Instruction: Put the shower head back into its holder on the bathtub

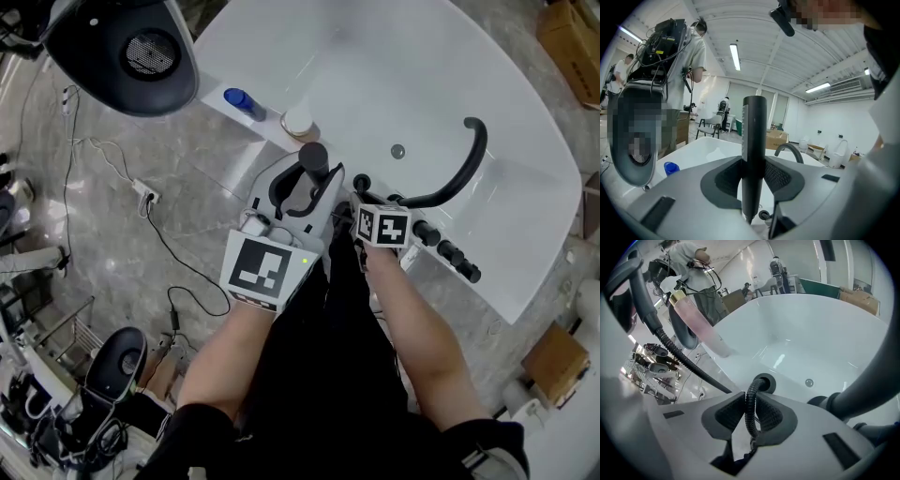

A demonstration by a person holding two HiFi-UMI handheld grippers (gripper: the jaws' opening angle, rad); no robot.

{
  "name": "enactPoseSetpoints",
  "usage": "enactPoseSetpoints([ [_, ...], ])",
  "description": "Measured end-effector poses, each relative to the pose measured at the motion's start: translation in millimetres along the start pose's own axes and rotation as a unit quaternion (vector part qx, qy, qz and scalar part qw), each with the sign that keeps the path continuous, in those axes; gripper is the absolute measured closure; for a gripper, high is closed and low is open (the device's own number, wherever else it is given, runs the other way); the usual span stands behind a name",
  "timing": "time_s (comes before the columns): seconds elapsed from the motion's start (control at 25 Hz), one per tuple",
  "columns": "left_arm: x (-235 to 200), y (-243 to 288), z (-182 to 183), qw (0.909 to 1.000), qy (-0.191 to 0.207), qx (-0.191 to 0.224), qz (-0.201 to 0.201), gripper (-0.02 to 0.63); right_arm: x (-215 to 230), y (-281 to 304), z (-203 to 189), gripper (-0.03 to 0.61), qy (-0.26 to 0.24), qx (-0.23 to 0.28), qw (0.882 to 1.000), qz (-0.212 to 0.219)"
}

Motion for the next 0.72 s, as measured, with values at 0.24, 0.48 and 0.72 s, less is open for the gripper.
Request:
enactPoseSetpoints([
  [0.24,-3.1,3.7,2.0,1.0,0.001,0.008,0.004,0.472,2.8,7.3,-8.6,0.474,-0.003,0.006,1.0,-0.01],
  [0.48,0.4,2.8,-7.1,0.9999,0.004,0.014,0.003,0.472,1.9,-2.2,-28.0,0.43,-0.041,0.03,0.999,0.004],
  [0.72,1.6,3.5,-24.4,0.9999,0.001,0.013,0.003,0.472,18.2,17.0,-76.0,0.38,-0.037,0.024,0.998,0.036],
])
Point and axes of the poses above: the fingertips, and each gripper's own axes: y forward along the fingers, x to its right, z out of its top, the point moved 2 cm from there along -y, backward along the fingers, and after that the axes turned 13 degrees about y, right-handed, at the moved point
